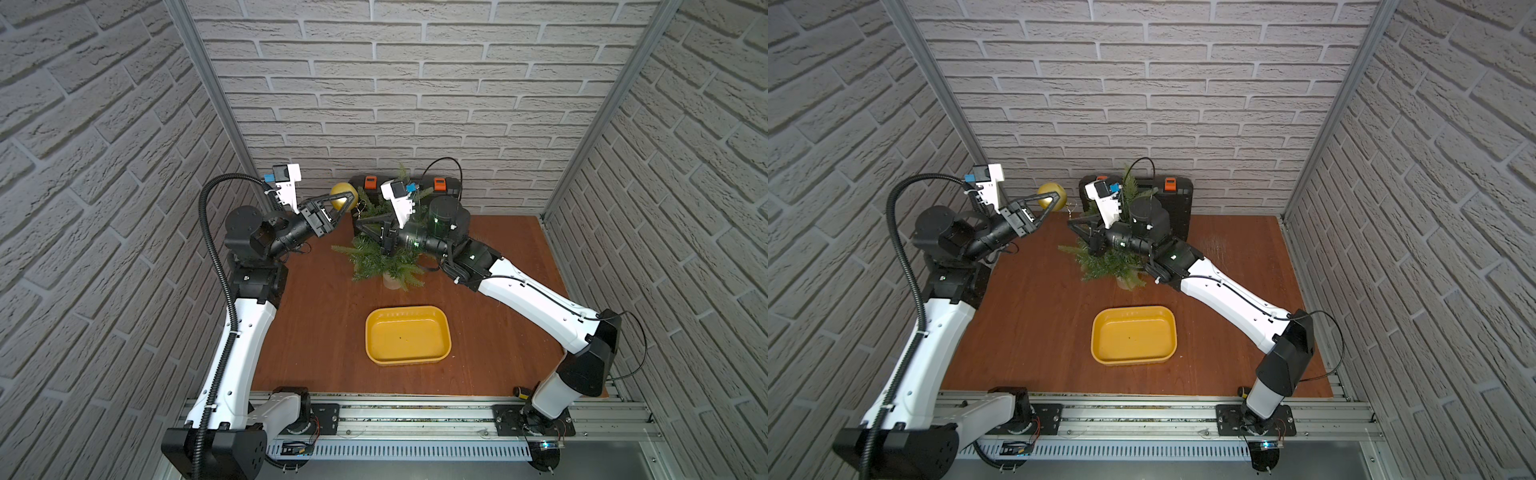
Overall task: Decorate the small christmas tree with ornaments
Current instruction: Hang an ornament on the christmas tree.
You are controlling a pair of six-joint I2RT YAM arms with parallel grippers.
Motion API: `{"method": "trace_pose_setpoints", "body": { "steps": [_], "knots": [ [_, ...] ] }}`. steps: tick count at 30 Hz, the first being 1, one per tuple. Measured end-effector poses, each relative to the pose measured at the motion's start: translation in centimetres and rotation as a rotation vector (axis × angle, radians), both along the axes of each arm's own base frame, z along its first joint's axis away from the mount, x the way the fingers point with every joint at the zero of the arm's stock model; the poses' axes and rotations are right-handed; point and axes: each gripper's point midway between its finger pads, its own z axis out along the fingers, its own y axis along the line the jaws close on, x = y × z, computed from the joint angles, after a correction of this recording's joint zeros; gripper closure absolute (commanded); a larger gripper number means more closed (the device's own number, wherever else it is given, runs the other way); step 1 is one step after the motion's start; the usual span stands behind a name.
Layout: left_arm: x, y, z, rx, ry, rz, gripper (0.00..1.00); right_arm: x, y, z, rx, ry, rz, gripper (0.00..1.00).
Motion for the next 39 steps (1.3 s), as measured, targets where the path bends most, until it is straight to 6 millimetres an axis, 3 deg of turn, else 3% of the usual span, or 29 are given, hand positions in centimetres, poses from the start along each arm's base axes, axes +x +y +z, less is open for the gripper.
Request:
{"method": "trace_pose_setpoints", "body": {
  "steps": [17,39],
  "knots": [
    [1.7,-0.1,-4.5,0.002,0.076,0.002,0.51,1.2,-0.7,-2.8,-0.081,0.05,-0.082,0.94],
    [1.6,-0.8,-5.5,0.009,0.082,-0.012,0.52,1.4,-1.0,-5.4,-0.146,0.109,-0.116,0.94]
  ]
}}
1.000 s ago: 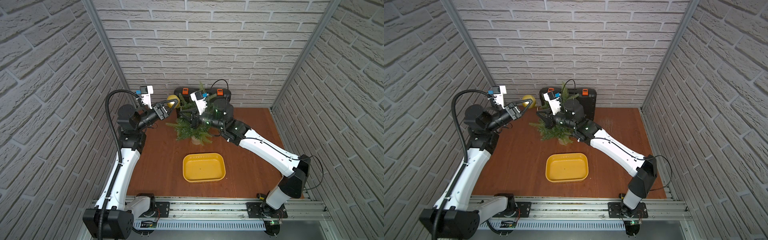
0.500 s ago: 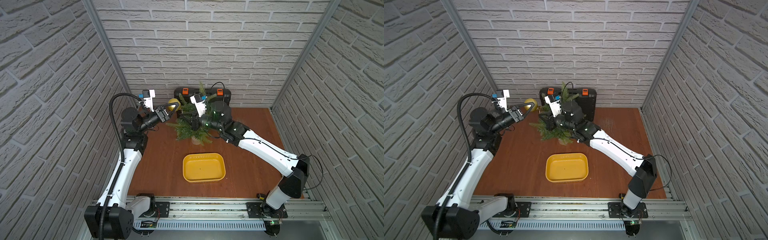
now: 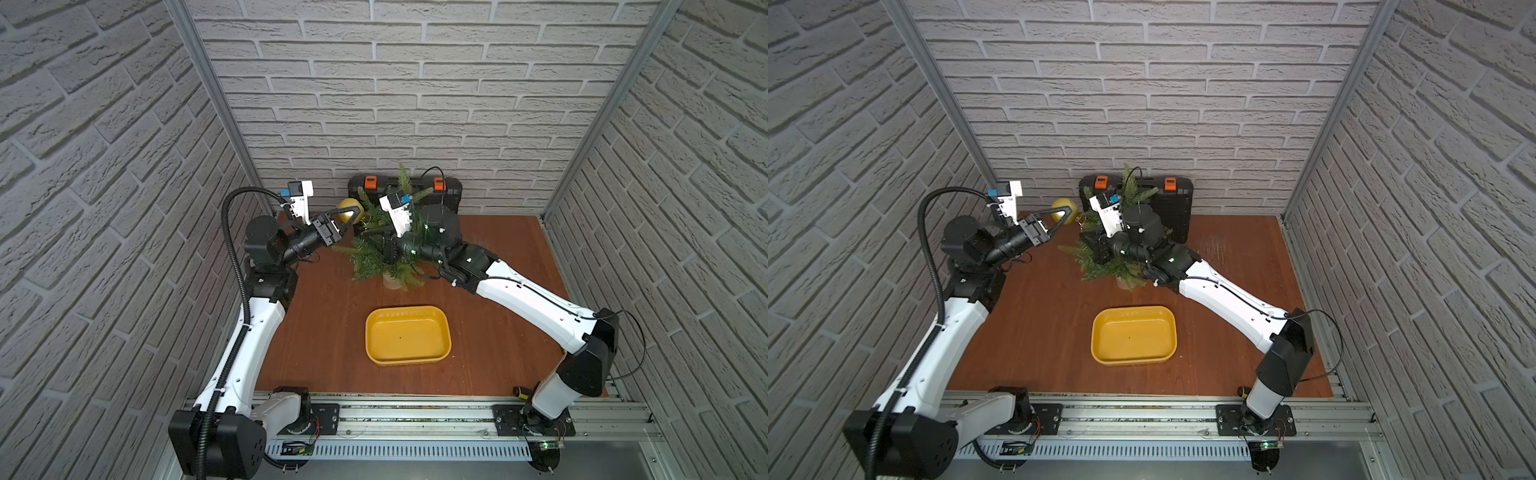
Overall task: Decorate the small christmas tree with ornaments
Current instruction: Hang an ornament on the christmas tree.
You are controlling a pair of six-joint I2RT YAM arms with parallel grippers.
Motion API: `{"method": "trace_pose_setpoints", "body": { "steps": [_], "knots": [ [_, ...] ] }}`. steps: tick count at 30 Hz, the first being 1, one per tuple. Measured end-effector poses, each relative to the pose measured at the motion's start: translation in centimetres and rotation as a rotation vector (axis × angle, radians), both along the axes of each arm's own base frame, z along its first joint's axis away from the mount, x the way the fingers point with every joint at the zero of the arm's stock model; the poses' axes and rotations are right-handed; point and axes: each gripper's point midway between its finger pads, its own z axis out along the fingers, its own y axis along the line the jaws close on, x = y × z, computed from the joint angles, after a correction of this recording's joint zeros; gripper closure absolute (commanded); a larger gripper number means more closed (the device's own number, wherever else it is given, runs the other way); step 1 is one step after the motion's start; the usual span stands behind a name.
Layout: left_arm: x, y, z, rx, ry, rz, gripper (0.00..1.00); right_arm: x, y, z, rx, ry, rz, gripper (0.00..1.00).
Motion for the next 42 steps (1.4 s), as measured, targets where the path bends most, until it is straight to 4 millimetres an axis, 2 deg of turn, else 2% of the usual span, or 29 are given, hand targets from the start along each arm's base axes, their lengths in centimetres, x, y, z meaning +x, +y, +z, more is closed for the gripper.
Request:
{"method": "trace_pose_setpoints", "body": {
  "steps": [23,32,42],
  "knots": [
    [0.8,0.0,-2.4,0.044,0.037,0.01,0.52,0.7,0.1,-2.9,-0.067,0.056,-0.026,0.94],
    [1.0,0.0,-2.7,0.052,0.041,0.013,0.52,1.0,0.3,-2.1,-0.058,0.046,-0.03,0.94],
    [2.2,-0.1,-4.1,0.06,0.078,0.013,0.52,1.4,0.4,-2.9,-0.082,0.062,-0.045,0.94]
  ]
}}
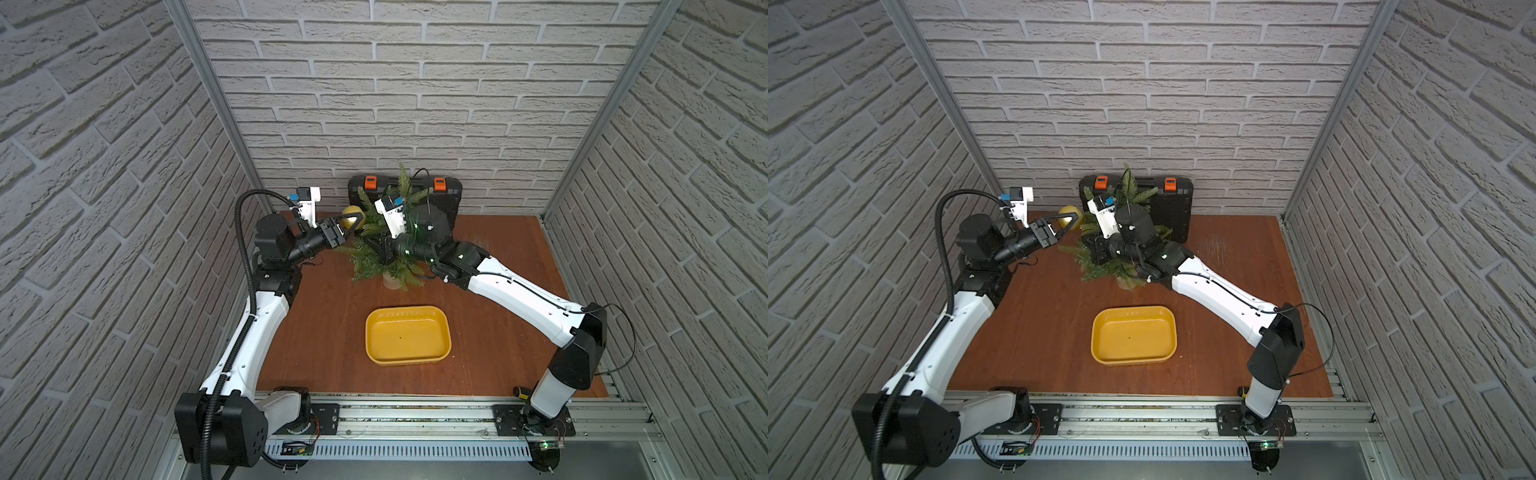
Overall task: Decorate the small christmas tree with ornaments
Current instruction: Hang an ornament on the christmas tree.
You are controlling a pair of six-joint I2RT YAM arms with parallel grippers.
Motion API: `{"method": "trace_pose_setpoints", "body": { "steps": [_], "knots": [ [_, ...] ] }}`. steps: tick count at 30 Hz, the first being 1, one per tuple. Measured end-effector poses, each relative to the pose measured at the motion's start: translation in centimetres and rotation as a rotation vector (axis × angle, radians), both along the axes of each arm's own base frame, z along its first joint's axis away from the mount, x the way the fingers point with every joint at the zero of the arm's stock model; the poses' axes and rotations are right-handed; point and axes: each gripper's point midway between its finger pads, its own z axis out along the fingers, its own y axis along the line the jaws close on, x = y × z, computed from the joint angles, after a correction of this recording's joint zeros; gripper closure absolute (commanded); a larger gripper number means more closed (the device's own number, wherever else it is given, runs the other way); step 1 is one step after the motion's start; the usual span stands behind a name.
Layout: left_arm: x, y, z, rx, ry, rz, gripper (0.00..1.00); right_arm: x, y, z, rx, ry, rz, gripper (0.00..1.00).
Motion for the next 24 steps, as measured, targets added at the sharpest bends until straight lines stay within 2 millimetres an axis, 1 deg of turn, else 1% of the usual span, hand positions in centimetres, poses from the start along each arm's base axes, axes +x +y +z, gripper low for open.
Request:
{"method": "trace_pose_setpoints", "body": {
  "steps": [7,11,16,20,24],
  "knots": [
    [0.1,0.0,0.1,0.0,-0.002,0.0,0.53,0.2,0.6,-0.6,-0.013,0.015,0.017,0.94],
    [0.1,0.0,0.5,-0.001,-0.01,0.0,0.53,-0.3,0.9,-0.8,-0.018,0.023,0.039,0.94],
    [0.2,-0.1,0.4,-0.001,-0.006,-0.003,0.52,-0.9,1.4,-0.6,-0.015,0.022,0.063,0.94],
    [0.3,-0.2,0.1,-0.001,0.001,-0.006,0.53,-0.6,1.1,-0.5,-0.033,0.007,0.036,0.94],
    [0.5,-0.3,-0.1,0.0,0.007,-0.007,0.53,0.0,0.1,-1.7,-0.081,0.007,-0.02,0.94]
  ]
}}
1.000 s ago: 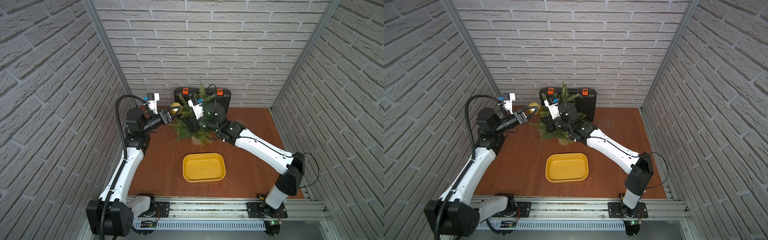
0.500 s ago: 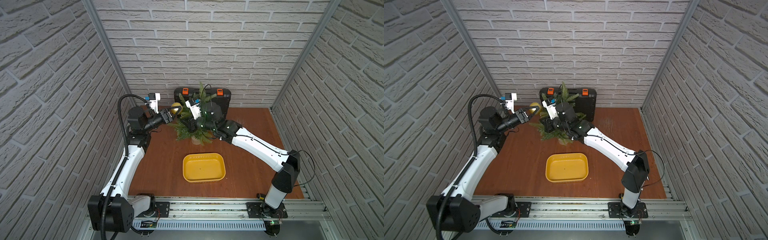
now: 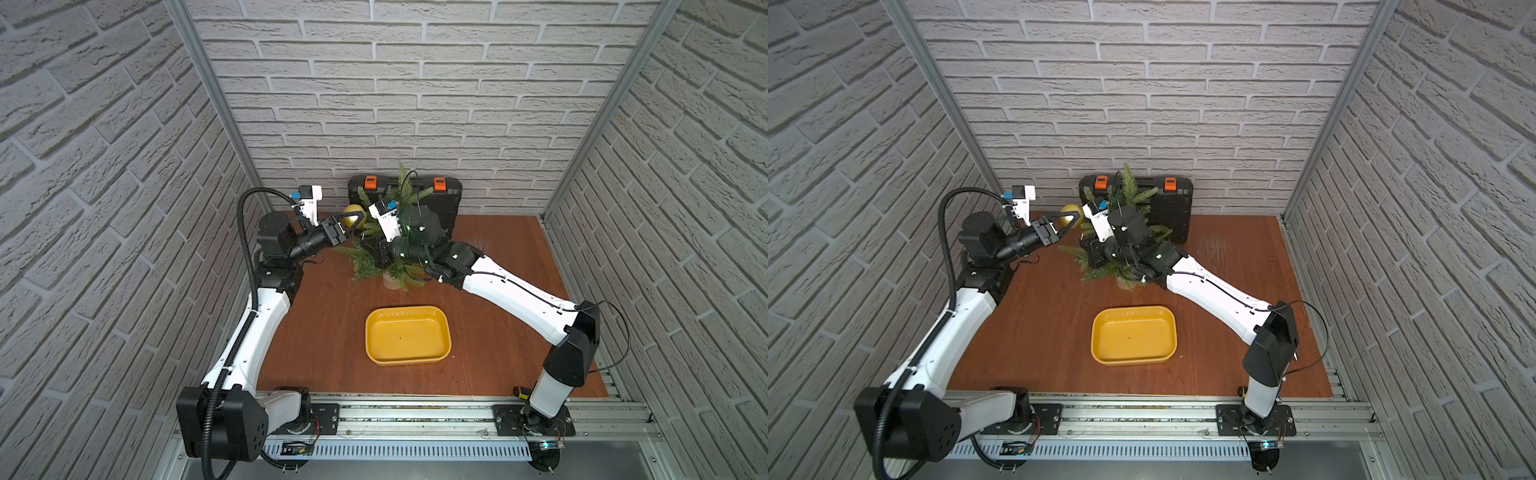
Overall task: Decorate the small christmas tree with ornaments
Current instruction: Hang an ornament on the christmas tree.
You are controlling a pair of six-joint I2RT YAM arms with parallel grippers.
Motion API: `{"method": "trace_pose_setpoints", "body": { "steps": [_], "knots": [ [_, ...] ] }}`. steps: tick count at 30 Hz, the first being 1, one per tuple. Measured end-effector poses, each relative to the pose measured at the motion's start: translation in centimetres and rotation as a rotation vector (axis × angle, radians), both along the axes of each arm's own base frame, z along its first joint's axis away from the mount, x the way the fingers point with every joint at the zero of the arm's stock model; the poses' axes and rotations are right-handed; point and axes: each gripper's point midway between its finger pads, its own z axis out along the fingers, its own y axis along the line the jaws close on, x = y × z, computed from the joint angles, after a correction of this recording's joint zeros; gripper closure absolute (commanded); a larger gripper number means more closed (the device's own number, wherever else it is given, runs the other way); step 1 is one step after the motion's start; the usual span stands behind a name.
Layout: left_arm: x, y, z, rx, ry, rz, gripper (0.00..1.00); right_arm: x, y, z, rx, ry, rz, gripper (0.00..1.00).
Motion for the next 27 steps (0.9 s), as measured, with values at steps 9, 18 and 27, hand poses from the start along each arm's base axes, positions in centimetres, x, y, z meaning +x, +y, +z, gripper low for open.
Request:
{"method": "trace_pose_setpoints", "body": {
  "steps": [9,18,27],
  "knots": [
    [0.2,-0.1,-0.3,0.006,0.007,0.002,0.3,0.5,-1.2,-0.6,-0.039,-0.014,-0.058,0.94],
    [-1.0,1.2,-0.1,0.051,-0.001,0.068,0.17,0.5,-1.2,-0.6,-0.041,-0.016,-0.057,0.94],
    [-2.4,2.0,0.8,0.077,-0.032,0.103,0.17,0.4,-1.2,-0.7,-0.045,-0.016,-0.056,0.82]
  ]
}}
